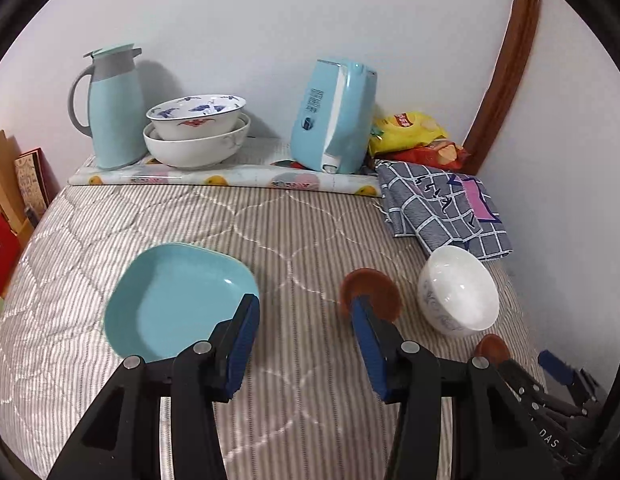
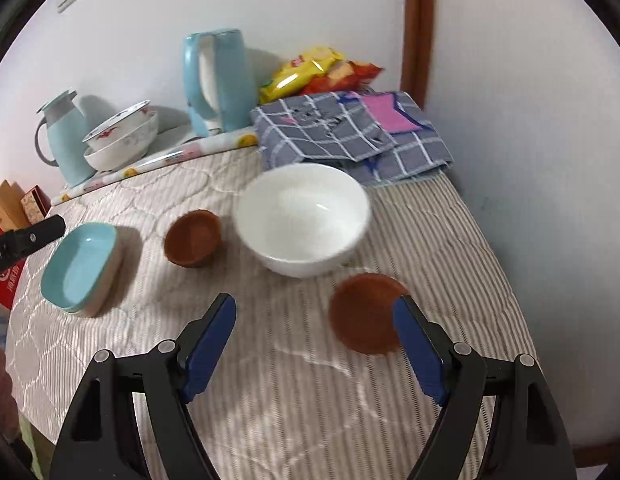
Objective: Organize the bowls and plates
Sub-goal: 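Grasp a terracotta cup rim with the left gripper while the right gripper grasps another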
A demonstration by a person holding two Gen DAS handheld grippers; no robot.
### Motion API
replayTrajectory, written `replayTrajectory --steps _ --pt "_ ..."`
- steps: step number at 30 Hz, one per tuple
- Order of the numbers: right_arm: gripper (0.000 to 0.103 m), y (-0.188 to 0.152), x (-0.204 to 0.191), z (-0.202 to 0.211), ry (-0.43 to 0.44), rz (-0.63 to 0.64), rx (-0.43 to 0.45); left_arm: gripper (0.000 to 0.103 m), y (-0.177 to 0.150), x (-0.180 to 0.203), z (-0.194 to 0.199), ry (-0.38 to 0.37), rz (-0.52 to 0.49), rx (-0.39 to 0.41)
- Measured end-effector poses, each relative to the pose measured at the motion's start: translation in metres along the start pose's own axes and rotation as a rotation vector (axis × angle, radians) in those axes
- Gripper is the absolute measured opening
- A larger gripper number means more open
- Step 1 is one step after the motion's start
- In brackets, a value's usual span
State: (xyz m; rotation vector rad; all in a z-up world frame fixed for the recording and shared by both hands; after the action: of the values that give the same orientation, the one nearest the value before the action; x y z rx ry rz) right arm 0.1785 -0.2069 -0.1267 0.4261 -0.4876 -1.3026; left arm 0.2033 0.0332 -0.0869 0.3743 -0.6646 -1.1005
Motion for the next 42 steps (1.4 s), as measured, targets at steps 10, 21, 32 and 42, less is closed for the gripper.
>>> replayTrajectory --steps 10,21,32,42 --pt "0.08 -0.026 0.05 -0.01 -0.029 -0.068 -0.054 0.046 -0.01 0.013 -0.032 0.017 0.019 -0.064" --pt "0.072 -0.034 0.083 -0.039 -0.04 -0.115 -0.083 0.046 -0.021 0.034 -0.073 0.02 0.026 -0.114" --pt "0.05 -0.044 0.085 -0.07 0.042 -0.15 -0.128 0.046 -0.032 0.037 -0.113 0.058 0.066 -0.167" --pt "0.045 -0.043 0.072 -0.084 0.081 -0.125 -0.147 0.039 -0.039 0.039 -0.135 0.077 0.074 -0.198"
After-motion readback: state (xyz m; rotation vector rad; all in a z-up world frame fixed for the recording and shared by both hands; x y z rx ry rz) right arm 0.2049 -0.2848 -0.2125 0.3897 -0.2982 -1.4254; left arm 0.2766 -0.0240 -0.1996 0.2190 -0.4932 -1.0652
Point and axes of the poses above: each gripper's, at about its wrist camera, not at the fingertips, and z roughly against the way its jaws point, x to its right, y to its top, the point moved 9 cm from there along -z, roughly the way its jaws point, and after that the axes turned 14 degrees about z, right-handed, at the moved point
